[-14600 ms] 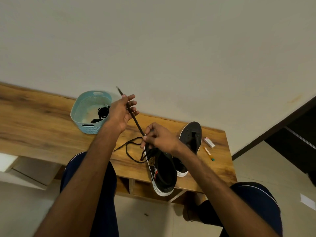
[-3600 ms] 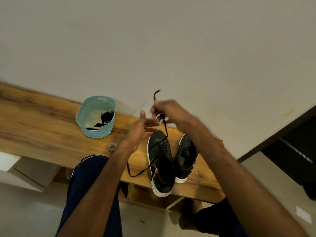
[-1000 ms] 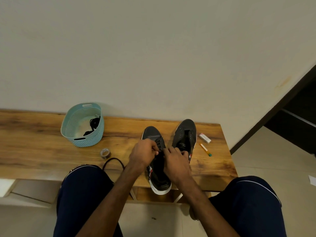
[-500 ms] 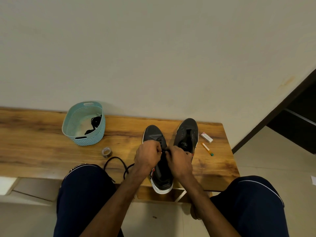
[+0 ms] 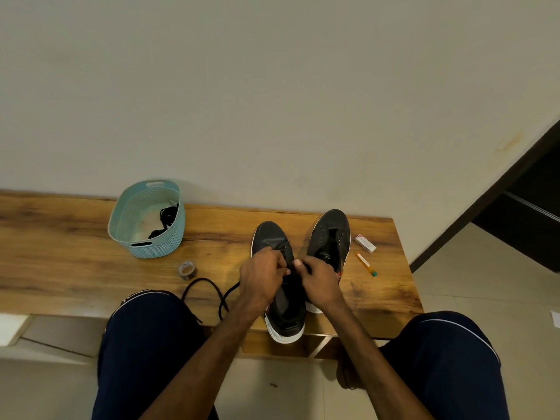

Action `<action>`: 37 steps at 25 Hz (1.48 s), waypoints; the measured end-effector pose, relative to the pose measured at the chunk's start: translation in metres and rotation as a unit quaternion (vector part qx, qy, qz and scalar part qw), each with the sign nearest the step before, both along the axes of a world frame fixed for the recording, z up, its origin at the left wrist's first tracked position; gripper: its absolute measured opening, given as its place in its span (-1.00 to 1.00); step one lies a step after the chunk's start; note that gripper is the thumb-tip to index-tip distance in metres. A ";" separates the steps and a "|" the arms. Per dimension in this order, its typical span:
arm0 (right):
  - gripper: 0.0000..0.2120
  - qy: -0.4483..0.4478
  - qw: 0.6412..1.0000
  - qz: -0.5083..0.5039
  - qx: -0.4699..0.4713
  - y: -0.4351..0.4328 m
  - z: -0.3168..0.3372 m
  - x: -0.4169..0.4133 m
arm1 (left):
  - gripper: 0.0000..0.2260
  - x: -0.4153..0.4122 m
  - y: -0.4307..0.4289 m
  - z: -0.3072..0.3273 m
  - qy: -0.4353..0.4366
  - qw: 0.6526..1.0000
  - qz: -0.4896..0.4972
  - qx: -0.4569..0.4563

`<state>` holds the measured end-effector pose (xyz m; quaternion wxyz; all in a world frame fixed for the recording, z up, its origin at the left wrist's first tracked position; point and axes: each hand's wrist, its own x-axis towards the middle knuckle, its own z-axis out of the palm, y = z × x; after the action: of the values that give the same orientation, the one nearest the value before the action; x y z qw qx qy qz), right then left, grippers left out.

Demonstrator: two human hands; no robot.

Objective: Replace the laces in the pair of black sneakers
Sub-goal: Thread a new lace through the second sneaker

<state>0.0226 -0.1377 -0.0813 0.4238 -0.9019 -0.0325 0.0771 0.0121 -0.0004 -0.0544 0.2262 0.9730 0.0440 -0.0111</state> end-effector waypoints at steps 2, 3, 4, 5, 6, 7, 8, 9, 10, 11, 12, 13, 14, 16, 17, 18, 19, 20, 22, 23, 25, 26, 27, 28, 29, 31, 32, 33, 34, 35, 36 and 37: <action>-0.88 -0.015 0.999 -0.032 -0.027 0.005 0.001 0.001 | -0.92 -0.002 0.000 -0.002 -0.005 1.000 0.000 0.004; -0.91 -0.024 0.998 -0.048 -0.040 0.007 0.001 0.002 | -0.91 -0.002 0.000 -0.004 -0.008 1.000 -0.003 0.009; -0.92 -0.028 0.997 -0.056 -0.049 0.009 0.002 0.003 | -0.89 -0.003 0.000 -0.005 -0.010 1.000 -0.003 0.012; -0.92 -0.028 0.996 -0.055 -0.061 0.011 0.003 0.004 | -0.88 -0.004 0.000 -0.006 -0.011 1.000 -0.001 0.016; -0.93 -0.026 0.995 -0.048 -0.079 0.013 0.003 0.003 | -0.85 -0.004 0.001 -0.008 -0.013 1.000 0.003 0.018; -0.93 -0.031 0.994 -0.040 -0.099 0.014 0.002 0.003 | -0.83 -0.004 0.002 -0.010 -0.016 1.000 0.009 0.018; -0.93 -0.037 0.993 -0.037 -0.105 0.016 0.000 0.002 | -0.80 -0.004 0.002 -0.013 -0.019 1.000 0.017 0.015; -0.92 -0.048 0.994 -0.044 -0.088 0.015 -0.003 0.002 | -0.74 -0.004 0.003 -0.015 -0.022 0.999 0.029 0.006; -0.91 -0.058 0.995 -0.065 -0.047 0.014 -0.004 0.002 | -0.66 -0.005 0.003 -0.016 -0.024 0.999 0.046 -0.005; -0.89 -0.063 0.994 -0.092 0.009 0.012 -0.004 0.002 | -0.58 -0.004 0.004 -0.017 -0.026 0.998 0.062 -0.012; -0.88 -0.062 0.988 -0.123 0.072 0.009 -0.001 0.003 | -0.51 -0.004 0.005 -0.019 -0.026 0.997 0.075 -0.011; -0.86 -0.058 0.976 -0.154 0.144 0.006 0.005 0.003 | -0.46 -0.003 0.005 -0.020 -0.024 0.996 0.085 -0.005; -0.84 -0.043 0.956 -0.181 0.227 0.003 0.012 0.003 | -0.42 -0.003 0.005 -0.020 -0.020 0.995 0.093 0.001; -0.80 0.004 0.896 -0.198 0.398 0.001 0.032 0.003 | -0.34 -0.003 0.005 -0.021 -0.016 0.994 0.109 0.005; -0.80 0.014 0.868 -0.197 0.456 -0.001 0.044 0.004 | -0.30 -0.003 0.005 -0.021 -0.015 0.993 0.118 0.000; -0.80 0.005 0.851 -0.197 0.487 -0.005 0.058 0.006 | -0.27 -0.004 0.006 -0.022 -0.010 0.992 0.125 -0.007; -0.81 -0.021 0.843 -0.201 0.499 -0.012 0.073 0.008 | -0.24 -0.004 0.007 -0.022 -0.005 0.991 0.131 -0.011; -0.81 -0.057 0.837 -0.205 0.504 -0.021 0.088 0.012 | -0.22 -0.005 0.007 -0.022 0.000 0.991 0.136 -0.011; -0.82 -0.120 0.825 -0.201 0.515 -0.040 0.113 0.017 | -0.21 -0.006 0.008 -0.023 0.000 0.990 0.143 -0.008; -0.83 -0.144 0.829 -0.182 0.508 -0.046 0.117 0.018 | -0.21 -0.006 0.009 -0.023 -0.003 0.989 0.146 -0.010; -0.88 -0.165 0.914 -0.112 0.354 -0.044 0.103 0.015 | -0.23 -0.008 0.011 -0.025 0.009 0.988 0.152 -0.031; -0.90 -0.155 0.964 -0.056 0.207 -0.037 0.086 0.012 | -0.25 -0.009 0.012 -0.026 0.023 0.986 0.156 -0.054; -0.87 -0.129 0.990 0.011 0.056 -0.027 0.066 0.010 | -0.26 -0.010 0.013 -0.028 0.041 0.983 0.160 -0.084; -0.80 -0.098 0.989 0.078 -0.072 -0.015 0.047 0.007 | -0.27 -0.011 0.014 -0.029 0.060 0.978 0.162 -0.114; -0.76 -0.074 0.976 0.126 -0.160 -0.005 0.033 0.005 | -0.29 -0.011 0.014 -0.030 0.074 0.975 0.160 -0.136; -0.78 -0.055 0.965 0.125 -0.225 0.011 0.021 0.001 | -0.31 -0.014 0.014 -0.030 0.078 0.972 0.160 -0.153; -0.82 -0.037 0.969 0.098 -0.224 0.013 0.023 0.002 | -0.31 -0.015 0.015 -0.029 0.073 0.971 0.166 -0.157; -0.86 -0.004 0.972 0.077 -0.223 0.012 0.026 0.004 | -0.30 -0.015 0.016 -0.027 0.070 0.969 0.172 -0.161; -0.89 0.022 0.973 0.067 -0.221 0.006 0.032 0.004 | -0.29 -0.016 0.017 -0.027 0.071 0.968 0.176 -0.166; -0.89 0.029 0.975 0.060 -0.211 -0.003 0.041 0.005 | -0.28 -0.016 0.017 -0.027 0.073 0.967 0.176 -0.171; -0.89 0.028 0.983 0.045 -0.174 -0.016 0.052 0.006 | -0.26 -0.016 0.016 -0.028 0.078 0.965 0.174 -0.179; -0.88 0.023 0.994 0.029 -0.105 -0.029 0.064 0.006 | -0.25 -0.016 0.015 -0.029 0.081 0.964 0.173 -0.187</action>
<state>0.0289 -0.1671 -0.0171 0.3251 -0.9380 -0.0401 0.1132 -0.0034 0.0148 -0.0834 0.3987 0.8867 0.2265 -0.0583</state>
